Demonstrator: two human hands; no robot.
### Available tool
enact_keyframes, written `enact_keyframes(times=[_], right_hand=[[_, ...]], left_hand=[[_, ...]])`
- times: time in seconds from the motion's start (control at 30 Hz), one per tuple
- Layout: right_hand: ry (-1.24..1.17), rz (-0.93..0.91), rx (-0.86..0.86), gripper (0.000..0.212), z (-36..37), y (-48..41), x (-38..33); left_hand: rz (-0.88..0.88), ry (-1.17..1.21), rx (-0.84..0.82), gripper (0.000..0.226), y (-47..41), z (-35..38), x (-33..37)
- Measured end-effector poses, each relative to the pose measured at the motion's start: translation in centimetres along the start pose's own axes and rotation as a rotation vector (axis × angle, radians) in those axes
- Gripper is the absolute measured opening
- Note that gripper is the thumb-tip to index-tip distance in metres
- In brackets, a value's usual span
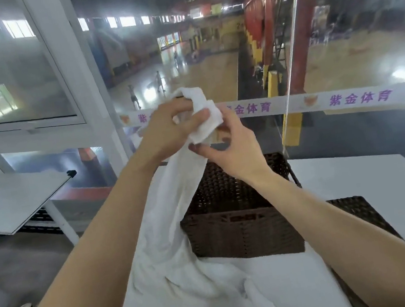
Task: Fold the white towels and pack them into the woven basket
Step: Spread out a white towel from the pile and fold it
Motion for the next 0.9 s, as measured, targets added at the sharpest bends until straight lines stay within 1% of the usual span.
enact_keyframes(times=[0.03,0.07,0.1,0.13,0.17,0.2,0.23,0.27,0.3,0.33,0.37,0.4,0.43,0.5,0.53,0.6,0.67,0.7,0.73,0.83,0.9], right_hand=[[0.028,-0.055,0.082,0.058,-2.5,-1.0,-1.9],[0.074,-0.081,0.171,0.036,-5.2,-1.6,-3.0],[0.099,-0.063,0.227,0.016,-7.8,-2.1,-3.3],[0.110,-0.022,0.260,0.018,-10.2,-2.4,-2.9],[0.116,0.014,0.268,0.027,-12.3,-2.4,-2.4],[0.103,0.038,0.251,0.028,-14.0,-2.1,-2.1],[0.060,0.048,0.215,0.022,-15.4,-1.4,-2.1],[0.021,0.059,0.173,0.016,-16.6,-0.6,-2.0],[-0.015,0.065,0.138,0.011,-17.8,0.2,-1.8],[-0.038,0.077,0.116,0.011,-18.8,1.0,-1.5],[-0.031,0.093,0.105,0.012,-20.0,1.8,-1.2],[-0.012,0.103,0.092,0.011,-21.3,2.5,-0.8],[0.007,0.117,0.079,0.009,-22.8,3.2,-0.3],[0.048,0.148,0.099,0.012,-26.2,4.7,0.7],[0.052,0.156,0.134,0.014,-28.1,5.6,0.9],[0.057,0.178,0.220,0.015,-32.3,7.8,1.1],[0.095,0.210,0.280,0.011,-36.4,10.1,2.1],[0.095,0.238,0.291,0.005,-38.3,11.3,2.8],[0.089,0.256,0.290,0.006,-40.0,12.5,3.4],[0.014,0.307,0.298,0.021,-43.7,15.9,5.2],[-0.013,0.282,0.232,0.027,-44.9,17.6,5.8]], left_hand=[[0.049,0.011,-0.035,0.022,-0.8,1.1,1.8],[0.085,0.033,-0.048,0.031,-1.3,1.9,3.5],[0.113,0.061,-0.028,0.030,-1.9,2.5,4.5],[0.164,0.073,0.040,0.022,-2.4,2.6,5.1],[0.206,0.029,0.098,0.021,-2.9,2.9,5.3],[0.231,-0.043,0.129,0.040,-3.3,3.5,5.4],[0.216,-0.082,0.105,0.064,-3.8,4.8,4.9],[0.143,-0.097,0.024,0.083,-4.1,6.9,4.3],[0.062,-0.098,-0.092,0.091,-4.2,9.5,3.3],[-0.003,-0.095,-0.205,0.082,-4.0,11.9,2.7],[-0.049,-0.116,-0.297,0.062,-3.9,14.4,1.9],[-0.053,-0.164,-0.341,0.041,-3.8,16.3,1.8],[-0.042,-0.192,-0.342,0.033,-3.8,17.6,2.2],[-0.042,-0.141,-0.275,0.035,-4.1,18.9,4.0],[-0.011,-0.091,-0.233,0.036,-4.3,19.3,5.5],[0.036,-0.030,-0.168,0.029,-4.8,20.0,8.3],[0.032,-0.085,-0.154,0.025,-5.3,21.4,10.4],[0.038,-0.120,-0.147,0.028,-5.5,22.3,11.2],[0.042,-0.152,-0.142,0.031,-5.7,23.4,11.7],[0.064,-0.204,-0.159,0.040,-5.0,27.6,13.8],[0.085,-0.231,-0.175,0.041,-4.1,30.6,15.3]])
Point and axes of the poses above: each hand's wrist, its own y-axis away from the middle knuckle, its own z-axis out of the palm, x = y × z, the point moved 9 cm from there along -y, towards the middle knuckle, and after that the axes turned 6 degrees about -x, right-handed, at the moved point
